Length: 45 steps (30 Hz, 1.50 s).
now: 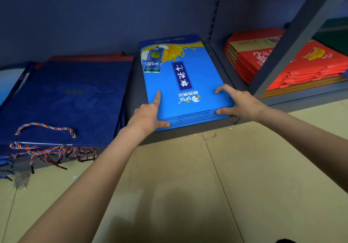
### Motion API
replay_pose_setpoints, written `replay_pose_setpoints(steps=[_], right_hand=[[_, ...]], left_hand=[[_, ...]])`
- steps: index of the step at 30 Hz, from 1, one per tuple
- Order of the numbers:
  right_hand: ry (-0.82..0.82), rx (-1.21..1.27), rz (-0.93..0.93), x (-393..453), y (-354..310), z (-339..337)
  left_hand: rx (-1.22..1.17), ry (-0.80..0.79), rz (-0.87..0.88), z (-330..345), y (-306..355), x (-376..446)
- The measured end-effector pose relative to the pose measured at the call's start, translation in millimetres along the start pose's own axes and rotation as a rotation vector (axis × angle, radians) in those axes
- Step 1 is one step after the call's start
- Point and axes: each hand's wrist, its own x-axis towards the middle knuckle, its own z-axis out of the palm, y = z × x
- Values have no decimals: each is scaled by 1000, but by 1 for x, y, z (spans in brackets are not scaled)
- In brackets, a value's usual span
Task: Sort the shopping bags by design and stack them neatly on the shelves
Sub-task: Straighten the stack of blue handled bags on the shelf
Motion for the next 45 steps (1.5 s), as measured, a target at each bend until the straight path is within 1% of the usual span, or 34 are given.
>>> replay_pose_setpoints(steps=[3, 4, 6, 9, 14, 17, 19, 21, 24, 29, 33, 35, 36, 37, 40, 42, 43, 44, 45], right_hand=[[16, -36, -3, 0, -4, 0], [23, -41, -6, -1, -5, 1], [32, -36, -12, -1, -5, 2], [35, -35, -13, -1, -3, 1], [30, -39, -14, 0, -3, 1], [42, -26, -23, 0, -2, 0], [49, -20, -28, 0, -2, 0], [56, -17, -31, -1, -2, 1], [60, -21, -33, -1, -2, 4], [47, -62, -27, -1, -3, 5], [52, -71, -16, -2, -1, 7], [70, -60, -17, -3, -1, 8], [78, -54, -18, -4, 0, 9], [86, -47, -18, -5, 0, 11], [97, -5, -11, -7, 0, 15], [71, 41, 20, -4, -1, 13], [49, 50, 38, -1, -2, 12], [22, 36, 49, 1, -3, 11], [-8, -3, 58, 2, -6, 12]], left_hand=[[-53, 2, -25, 3, 7, -6], [-39, 50, -37, 4, 10, -8], [70, 177, -10, 4, 18, -10], [223, 275, 134, 2, 21, -8], [234, 330, 261, 11, 5, -4], [297, 480, 444, 18, 1, -3], [404, 581, 523, 21, 0, 0], [497, 622, 578, 21, 2, 2], [534, 614, 622, 20, 6, 3], [499, 550, 591, 28, 16, 3], [441, 492, 585, 23, 14, 6], [382, 421, 610, 21, 6, 6], [362, 361, 571, 23, 2, 4], [315, 303, 495, 28, -2, -1], [160, 260, 135, 40, -1, -17], [-68, 164, -59, 37, 11, -20], [-169, 119, -113, 33, 14, -18], [-199, 82, -143, 31, 17, -16], [-157, 61, -151, 28, 18, -15]])
